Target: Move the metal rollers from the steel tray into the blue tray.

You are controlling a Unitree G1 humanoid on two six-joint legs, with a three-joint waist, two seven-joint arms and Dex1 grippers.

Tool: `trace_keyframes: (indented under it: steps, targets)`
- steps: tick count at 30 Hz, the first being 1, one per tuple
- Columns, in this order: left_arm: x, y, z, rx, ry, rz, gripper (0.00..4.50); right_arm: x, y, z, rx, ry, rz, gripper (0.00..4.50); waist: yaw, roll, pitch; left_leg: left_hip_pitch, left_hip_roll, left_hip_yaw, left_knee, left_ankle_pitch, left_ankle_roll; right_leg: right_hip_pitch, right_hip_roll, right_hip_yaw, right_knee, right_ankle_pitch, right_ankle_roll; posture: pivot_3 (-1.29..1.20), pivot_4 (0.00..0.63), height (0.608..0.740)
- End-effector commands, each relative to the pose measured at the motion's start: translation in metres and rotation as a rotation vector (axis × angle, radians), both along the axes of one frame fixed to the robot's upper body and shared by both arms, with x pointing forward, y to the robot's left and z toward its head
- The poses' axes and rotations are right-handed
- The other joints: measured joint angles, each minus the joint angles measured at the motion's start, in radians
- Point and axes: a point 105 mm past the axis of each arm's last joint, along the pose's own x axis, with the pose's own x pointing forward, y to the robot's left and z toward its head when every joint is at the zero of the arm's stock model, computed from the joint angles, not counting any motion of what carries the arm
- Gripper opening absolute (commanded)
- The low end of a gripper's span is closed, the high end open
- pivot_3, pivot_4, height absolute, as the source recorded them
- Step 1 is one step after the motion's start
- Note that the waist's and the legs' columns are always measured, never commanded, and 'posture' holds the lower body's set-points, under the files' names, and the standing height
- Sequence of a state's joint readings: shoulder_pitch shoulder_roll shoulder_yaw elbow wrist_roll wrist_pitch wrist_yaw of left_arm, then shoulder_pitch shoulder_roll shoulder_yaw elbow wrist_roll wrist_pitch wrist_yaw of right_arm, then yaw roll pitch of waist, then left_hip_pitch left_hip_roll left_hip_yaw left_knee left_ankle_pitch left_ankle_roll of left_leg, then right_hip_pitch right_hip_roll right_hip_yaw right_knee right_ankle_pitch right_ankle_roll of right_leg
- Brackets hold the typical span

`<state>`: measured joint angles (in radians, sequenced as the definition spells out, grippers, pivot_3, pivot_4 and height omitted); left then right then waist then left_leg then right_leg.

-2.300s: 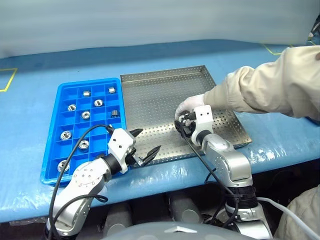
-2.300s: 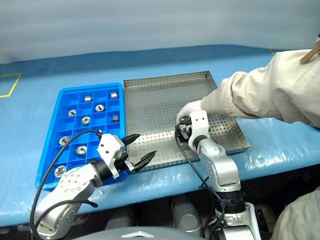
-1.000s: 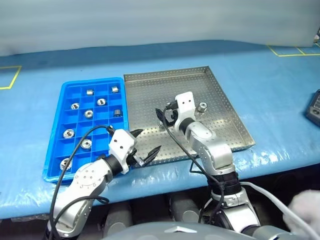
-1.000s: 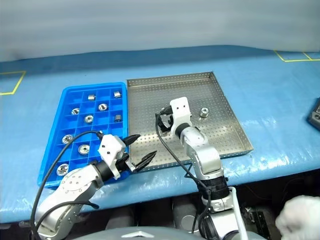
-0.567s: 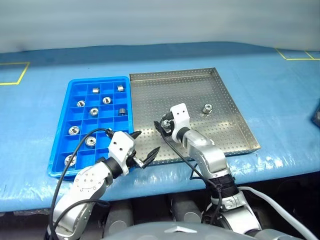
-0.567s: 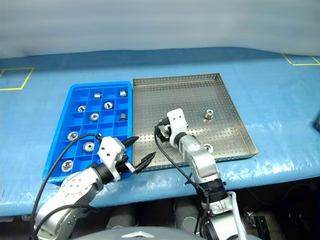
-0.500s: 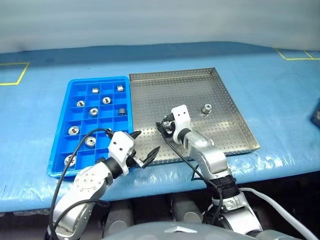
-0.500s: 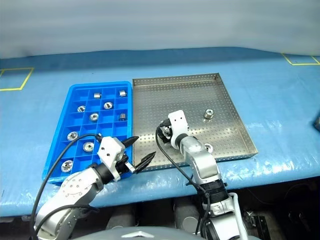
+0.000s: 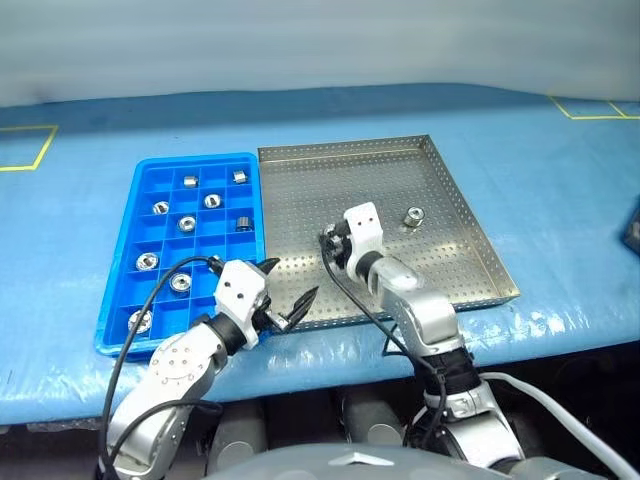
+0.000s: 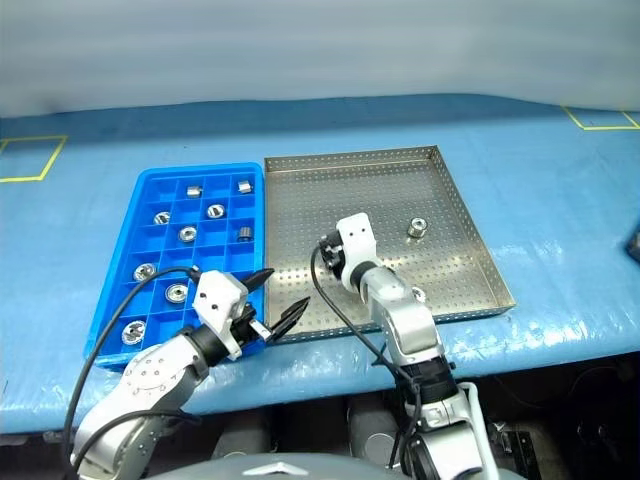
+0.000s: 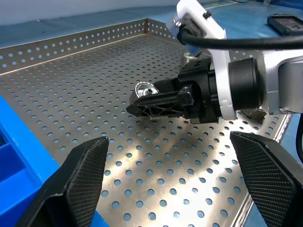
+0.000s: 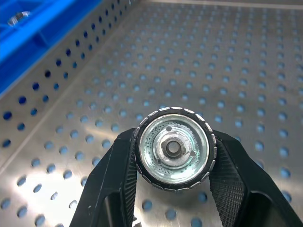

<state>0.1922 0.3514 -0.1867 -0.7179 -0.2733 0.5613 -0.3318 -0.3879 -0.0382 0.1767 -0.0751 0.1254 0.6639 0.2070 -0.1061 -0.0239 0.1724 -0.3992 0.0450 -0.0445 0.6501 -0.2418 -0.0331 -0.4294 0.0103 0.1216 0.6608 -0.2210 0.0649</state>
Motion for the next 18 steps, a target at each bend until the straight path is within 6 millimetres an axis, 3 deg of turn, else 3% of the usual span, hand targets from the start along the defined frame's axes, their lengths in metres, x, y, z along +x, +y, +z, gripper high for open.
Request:
trace_keyframes:
  steps: [1, 4, 8, 11, 18]
  targets:
    - [0.0, 0.011, 0.021, -0.011, -0.1, 0.086, 4.5, 0.006, 0.025, 0.055, 0.056, -0.164, 0.081, 1.76, 0.003, 0.0, 0.0, 0.0, 0.0, 0.0, 0.0, 0.0, 0.0, 0.0, 0.0, 0.0, 0.0, 0.0, 0.0, 0.09, 0.15, 0.74]
    - [0.001, 0.02, 0.024, -0.016, -0.117, 0.159, 4.5, 0.007, 0.047, 0.072, 0.064, -0.205, 0.166, 1.76, 0.023, 0.0, 0.0, 0.0, 0.0, -0.001, -0.001, 0.0, 0.0, 0.0, 0.0, -0.001, 0.0, 0.0, 0.001, 0.13, 0.15, 0.74]
    - [-0.003, 0.033, 0.024, -0.013, -0.118, 0.244, 4.5, 0.004, 0.078, 0.079, 0.087, -0.207, 0.268, 1.76, 0.052, 0.0, 0.0, 0.0, 0.0, -0.001, -0.003, 0.0, 0.0, 0.0, 0.0, -0.002, 0.0, 0.0, 0.001, 0.2, 0.15, 0.74]
    - [-0.008, 0.043, 0.024, -0.007, -0.12, 0.307, 4.5, -0.001, 0.099, 0.08, 0.099, -0.199, 0.335, 1.76, 0.074, 0.0, 0.0, 0.0, 0.0, -0.002, -0.004, 0.0, 0.0, -0.001, 0.0, -0.002, -0.001, 0.0, 0.0, 0.25, 0.15, 0.74]
    - [-0.018, 0.05, 0.025, 0.0, -0.115, 0.377, 4.5, -0.01, 0.125, 0.068, 0.097, -0.163, 0.436, 1.76, 0.138, 0.0, 0.0, 0.0, 0.0, -0.002, -0.003, 0.0, 0.0, 0.0, -0.001, -0.004, -0.001, -0.003, -0.004, 0.34, 0.15, 0.74]
